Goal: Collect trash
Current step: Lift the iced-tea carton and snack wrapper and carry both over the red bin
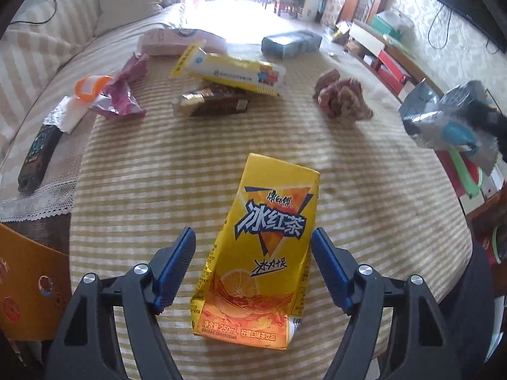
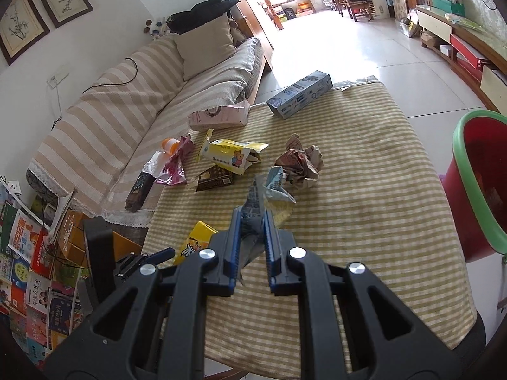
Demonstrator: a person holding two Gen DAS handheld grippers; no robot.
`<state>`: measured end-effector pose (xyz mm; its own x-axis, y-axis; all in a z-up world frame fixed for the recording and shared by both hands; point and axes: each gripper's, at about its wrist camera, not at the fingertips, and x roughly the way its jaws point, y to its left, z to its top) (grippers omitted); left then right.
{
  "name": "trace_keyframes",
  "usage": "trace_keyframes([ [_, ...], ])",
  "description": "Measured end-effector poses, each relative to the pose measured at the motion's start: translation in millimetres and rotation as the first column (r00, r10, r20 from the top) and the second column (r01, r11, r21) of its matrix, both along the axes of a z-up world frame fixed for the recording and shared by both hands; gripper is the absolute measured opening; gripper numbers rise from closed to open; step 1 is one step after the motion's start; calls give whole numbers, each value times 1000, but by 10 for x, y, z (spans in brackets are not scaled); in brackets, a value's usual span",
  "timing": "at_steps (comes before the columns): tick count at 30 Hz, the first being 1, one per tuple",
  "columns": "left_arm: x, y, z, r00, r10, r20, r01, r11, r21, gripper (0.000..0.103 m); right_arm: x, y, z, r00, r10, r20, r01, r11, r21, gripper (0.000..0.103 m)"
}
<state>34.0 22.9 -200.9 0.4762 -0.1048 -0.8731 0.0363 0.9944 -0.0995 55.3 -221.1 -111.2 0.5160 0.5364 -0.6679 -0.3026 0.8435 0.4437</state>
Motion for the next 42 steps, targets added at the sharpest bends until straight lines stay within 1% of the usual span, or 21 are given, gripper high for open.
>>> trace_keyframes([
  [3, 52, -46, -106, 1000, -12, -25, 12, 1000, 6, 70, -54, 52, 0, 1000, 13, 8, -12, 1000, -11, 14],
  [6, 54, -81, -108, 1000, -13, -16, 13, 1000, 16, 68, -111, 94, 40, 999, 21, 32, -19, 999, -33, 14],
  [9, 18, -48, 23, 1000, 20, 24, -19, 999, -31, 68, -151, 96, 109, 998, 19, 58, -17, 999, -36, 14],
  [12, -25, -15, 298, 993, 61, 100, -56, 997, -56, 68, -159, 62, 192, 996, 8, 84, -6, 1000, -25, 14],
  [17, -96, -44, 901, 963, 114, 242, -98, 992, -76, 68, -168, -16, 380, 989, 1, 147, -3, 1000, 9, 16],
  [20, -112, -87, 1164, 944, 123, 307, -105, 992, -77, 68, -195, -58, 491, 981, -11, 195, 9, 1000, 11, 16],
  [25, -88, -200, 1466, 916, 105, 386, -87, 994, -65, 68, -205, -153, 669, 969, -44, 241, 37, 999, 35, 16],
  [27, -67, -256, 1543, 909, 93, 407, -77, 995, -56, 68, -208, -208, 726, 965, -63, 255, 52, 998, 48, 16],
  [33, -53, -395, 1690, 900, 76, 429, -56, 997, -59, 68, -238, -326, 802, 957, -89, 275, 76, 995, 57, 16],
  [42, -1, -518, 1804, 890, 56, 452, -30, 997, -66, 68, -231, -440, 861, 948, -122, 294, 111, 992, 56, 16],
])
